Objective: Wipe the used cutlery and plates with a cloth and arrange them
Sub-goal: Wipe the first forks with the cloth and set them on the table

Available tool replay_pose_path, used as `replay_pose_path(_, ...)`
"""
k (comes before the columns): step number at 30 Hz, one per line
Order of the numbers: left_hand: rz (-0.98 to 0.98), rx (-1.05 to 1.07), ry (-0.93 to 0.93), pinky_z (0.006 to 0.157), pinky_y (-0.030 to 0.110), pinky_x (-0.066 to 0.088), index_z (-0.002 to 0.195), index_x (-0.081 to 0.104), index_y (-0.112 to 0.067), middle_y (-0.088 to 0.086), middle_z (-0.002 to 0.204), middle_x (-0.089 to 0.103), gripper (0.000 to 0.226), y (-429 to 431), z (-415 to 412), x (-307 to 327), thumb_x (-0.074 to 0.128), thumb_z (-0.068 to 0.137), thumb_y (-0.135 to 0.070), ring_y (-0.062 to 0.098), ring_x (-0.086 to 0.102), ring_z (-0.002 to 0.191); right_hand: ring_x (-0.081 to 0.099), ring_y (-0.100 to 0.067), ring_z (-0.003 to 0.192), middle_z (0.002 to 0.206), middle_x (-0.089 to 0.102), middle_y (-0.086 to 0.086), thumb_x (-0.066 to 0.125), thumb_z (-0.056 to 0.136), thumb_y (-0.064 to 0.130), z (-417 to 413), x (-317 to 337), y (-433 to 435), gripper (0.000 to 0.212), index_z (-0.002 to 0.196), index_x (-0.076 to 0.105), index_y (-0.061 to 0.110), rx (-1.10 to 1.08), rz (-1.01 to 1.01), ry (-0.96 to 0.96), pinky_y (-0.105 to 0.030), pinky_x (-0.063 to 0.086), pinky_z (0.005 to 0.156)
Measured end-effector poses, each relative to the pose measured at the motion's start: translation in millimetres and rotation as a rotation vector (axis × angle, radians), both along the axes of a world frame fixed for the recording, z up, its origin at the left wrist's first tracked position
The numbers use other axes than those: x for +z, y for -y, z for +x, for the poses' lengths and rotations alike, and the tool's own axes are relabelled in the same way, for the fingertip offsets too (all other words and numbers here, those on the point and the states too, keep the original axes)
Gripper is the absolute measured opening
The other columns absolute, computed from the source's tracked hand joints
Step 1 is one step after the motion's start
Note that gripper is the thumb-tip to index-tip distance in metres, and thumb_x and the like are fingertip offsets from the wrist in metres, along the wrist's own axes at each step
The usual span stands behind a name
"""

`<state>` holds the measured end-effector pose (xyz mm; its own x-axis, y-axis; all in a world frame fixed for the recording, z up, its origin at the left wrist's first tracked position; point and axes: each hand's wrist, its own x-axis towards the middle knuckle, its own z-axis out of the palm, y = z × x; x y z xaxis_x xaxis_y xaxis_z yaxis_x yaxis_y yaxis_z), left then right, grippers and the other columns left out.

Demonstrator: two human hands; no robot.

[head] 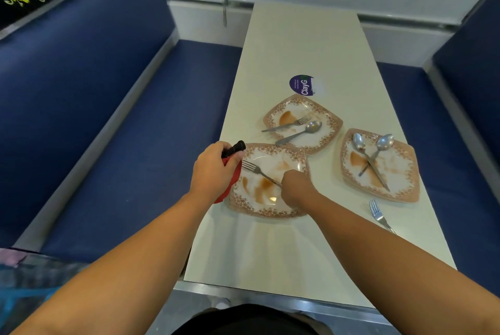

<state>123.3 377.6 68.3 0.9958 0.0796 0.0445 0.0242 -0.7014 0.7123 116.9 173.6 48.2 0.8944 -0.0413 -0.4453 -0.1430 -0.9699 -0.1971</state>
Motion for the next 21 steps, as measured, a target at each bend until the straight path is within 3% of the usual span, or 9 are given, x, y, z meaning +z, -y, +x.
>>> replay_pose_path(2, -0.032, -0.02, 0.001, 0.073, 0.029, 0.046, 0.1, 0.06, -0.029, -0.014, 0.096, 0.06, 0.032, 3, 2, 3, 0.056, 0.092, -0.059, 0.009, 0.057, 0.087, 0.055, -0.022, 0.074, 0.08, 0.053, -0.003, 0.052, 0.093, 0.006, 1, 9, 4, 0.007, 0.088, 0.05, 0.009, -0.031, 0.074, 0.021, -0.027, 0.038, 0.055)
replay_pose_path(5, -0.044, -0.026, 0.045, 0.078, 0.031, 0.048, 0.105, 0.061, -0.028, -0.013, 0.099, 0.062, 0.029, 10, 3, 6, 0.048, 0.099, -0.054, 0.012, 0.059, 0.092, 0.061, -0.026, 0.078, 0.089, 0.066, -0.016, 0.054, 0.09, 0.0, 1, 23, 10, 0.005, 0.089, 0.056, 0.004, -0.162, 0.289, 0.024, -0.031, 0.046, 0.06)
replay_pose_path(8, -0.044, -0.054, 0.097, 0.08, 0.029, 0.046, 0.115, 0.063, -0.026, -0.012, 0.106, 0.061, 0.027, 21, 5, 10, 0.048, 0.102, -0.043, 0.011, 0.057, 0.094, 0.057, -0.019, 0.057, 0.084, 0.071, -0.019, 0.045, 0.092, -0.007, -7, 40, 11, 0.018, 0.083, 0.056, 0.004, -0.377, 0.685, 0.005, -0.027, 0.042, 0.051)
replay_pose_path(10, -0.015, -0.114, 0.158, 0.078, 0.025, 0.043, 0.116, 0.066, -0.025, -0.012, 0.109, 0.061, 0.024, 30, 4, 14, 0.052, 0.101, -0.037, 0.006, 0.054, 0.092, 0.05, -0.017, 0.047, 0.076, 0.07, -0.017, 0.041, 0.093, -0.006, -11, 50, 12, 0.019, 0.087, 0.057, 0.002, -0.446, 0.828, 0.019, -0.026, 0.038, 0.046)
replay_pose_path(17, 0.027, -0.324, 0.328, 0.081, 0.023, 0.048, 0.119, 0.07, -0.029, -0.014, 0.109, 0.066, 0.024, 68, -7, 24, 0.058, 0.098, -0.029, 0.006, 0.059, 0.096, 0.041, -0.014, 0.046, 0.066, 0.059, -0.013, 0.04, 0.091, -0.006, -19, 76, 23, 0.021, 0.083, 0.055, 0.007, -0.465, 1.003, 0.03, -0.025, 0.032, 0.046)
replay_pose_path(21, 0.14, -0.314, 0.337, 0.071, 0.031, 0.051, 0.114, 0.073, -0.03, -0.013, 0.103, 0.062, 0.022, 83, -8, 23, 0.058, 0.098, -0.033, 0.011, 0.06, 0.088, 0.04, -0.012, 0.044, 0.063, 0.056, -0.011, 0.039, 0.091, -0.006, -26, 79, 31, 0.023, 0.08, 0.053, 0.009, -0.448, 1.026, 0.04, -0.023, 0.032, 0.045)
